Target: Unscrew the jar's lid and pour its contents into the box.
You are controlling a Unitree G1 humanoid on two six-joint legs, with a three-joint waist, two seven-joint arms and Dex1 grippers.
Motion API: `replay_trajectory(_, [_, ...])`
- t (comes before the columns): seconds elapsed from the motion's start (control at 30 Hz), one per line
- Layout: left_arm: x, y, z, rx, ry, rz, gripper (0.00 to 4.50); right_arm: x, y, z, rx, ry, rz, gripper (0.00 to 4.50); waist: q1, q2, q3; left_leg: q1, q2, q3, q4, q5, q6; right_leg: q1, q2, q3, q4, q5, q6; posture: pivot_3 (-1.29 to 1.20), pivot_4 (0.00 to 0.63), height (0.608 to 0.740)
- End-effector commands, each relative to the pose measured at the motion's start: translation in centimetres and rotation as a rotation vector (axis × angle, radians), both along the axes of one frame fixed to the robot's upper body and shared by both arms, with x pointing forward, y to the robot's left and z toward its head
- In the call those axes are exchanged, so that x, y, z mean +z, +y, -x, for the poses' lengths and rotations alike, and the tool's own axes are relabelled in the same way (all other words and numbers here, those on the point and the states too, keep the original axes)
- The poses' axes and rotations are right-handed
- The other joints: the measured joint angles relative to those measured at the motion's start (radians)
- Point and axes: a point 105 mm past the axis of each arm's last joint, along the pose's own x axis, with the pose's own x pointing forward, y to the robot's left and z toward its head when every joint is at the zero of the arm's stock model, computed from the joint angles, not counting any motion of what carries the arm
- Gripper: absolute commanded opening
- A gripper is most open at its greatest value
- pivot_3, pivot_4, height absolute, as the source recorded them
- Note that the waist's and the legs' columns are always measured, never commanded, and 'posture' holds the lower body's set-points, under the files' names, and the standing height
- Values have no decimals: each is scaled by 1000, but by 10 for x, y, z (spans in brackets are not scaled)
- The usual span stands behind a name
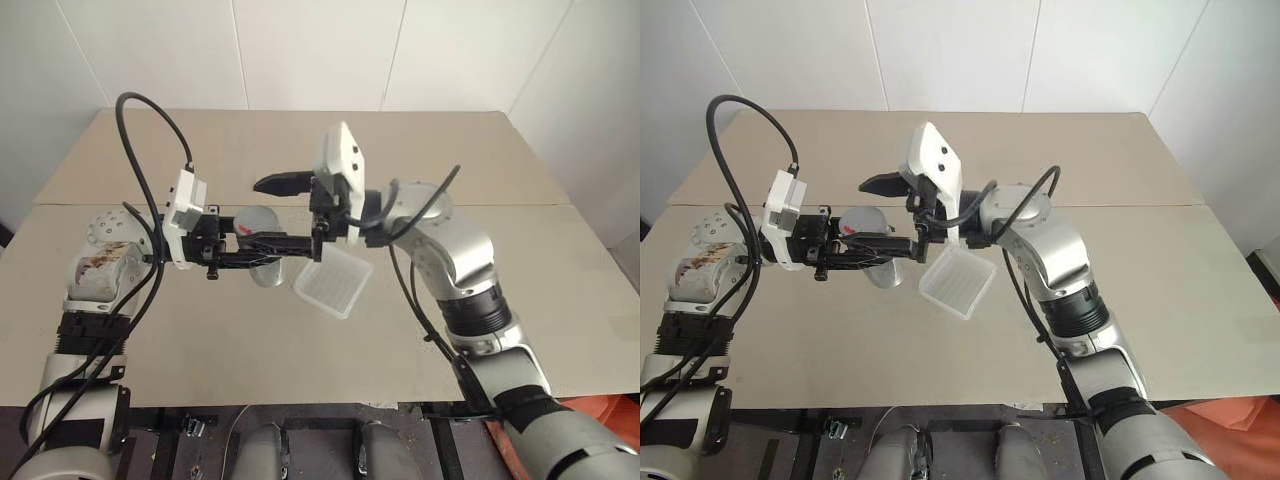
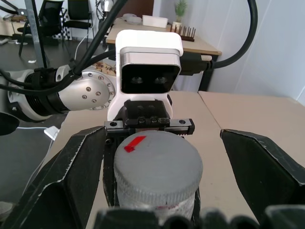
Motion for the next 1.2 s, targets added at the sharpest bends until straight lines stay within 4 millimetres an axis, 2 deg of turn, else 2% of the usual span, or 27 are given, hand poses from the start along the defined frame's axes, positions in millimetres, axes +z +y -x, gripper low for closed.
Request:
replay_trajectory(0.03, [13, 1, 1, 0, -60, -8, 2037, 8, 7, 5, 19, -19, 2, 4464, 1, 0, 0, 0, 0, 0, 0, 0, 0, 0, 0, 0, 0, 0, 0, 0, 150, 740])
replay_trajectory(0.17, [13, 3, 3, 3, -59, -14, 2037, 6, 9, 4, 21, 0, 9, 4464, 0, 0, 0, 0, 0, 0, 0, 0, 0, 0, 0, 0, 0, 0, 0, 0, 150, 740])
replay_trajectory(0.27, [13, 4, 3, 6, -59, -17, 2037, 7, 10, 3, 19, 8, 3, 3648, 0, 0, 0, 0, 0, 0, 0, 0, 0, 0, 0, 0, 0, 0, 0, 0, 150, 740])
replay_trajectory(0.3, [13, 4, 3, 6, -60, -18, 2037, 8, 10, 2, 19, 9, 1, 3235, 0, 0, 0, 0, 0, 0, 0, 0, 0, 0, 0, 0, 0, 0, 0, 0, 150, 740])
replay_trajectory(0.37, [12, 4, 3, 8, -60, -21, 2037, 10, 10, 1, 14, 14, -11, 2757, 0, 0, 0, 0, 0, 0, 0, 0, 0, 0, 0, 0, 0, 0, 0, 0, 150, 740])
replay_trajectory(0.63, [8, 4, 2, 11, -58, -30, 2037, 31, 3, -1, 22, 145, -119, 2757, 1, 0, 0, 0, 0, 0, 0, 0, 0, 0, 0, 0, 0, 0, 0, 0, 150, 740])
replay_trajectory(0.73, [5, 5, 2, 13, -58, -40, 2037, 43, -10, -4, 22, 237, -170, 2757, 2, 0, 0, 0, 0, 0, 0, 0, 0, 0, 0, 0, 0, 0, 0, 0, 150, 740])
replay_trajectory(0.83, [5, 6, 1, 26, -61, -32, 2037, 43, -26, -10, -55, 194, -187, 2757, 3, 0, 0, 0, 0, 0, 0, 0, 0, 0, 0, 0, 0, 0, 0, 0, 150, 740])
replay_trajectory(0.97, [8, 9, -3, 68, -78, -15, 2037, 18, -67, -31, -314, 53, -137, 2757, 8, 0, 0, 0, 0, 0, 0, 0, 0, 1, 0, 0, -1, 0, 0, 0, 150, 740])
replay_trajectory(1.13, [11, 11, -10, 133, -98, 12, 2037, -48, -143, -51, -683, 65, -4, 2757, 8, 0, 0, 0, -1, 0, 0, 0, 1, 0, -1, 0, -1, 0, 0, 0, 150, 740])
replay_trajectory(1.2, [11, 10, -14, 156, -102, 24, 2037, -78, -174, -56, -840, 142, -10, 2757, 8, 0, 0, 0, -1, 0, 0, 0, 0, 0, -1, 0, -1, 0, 0, 0, 150, 740])
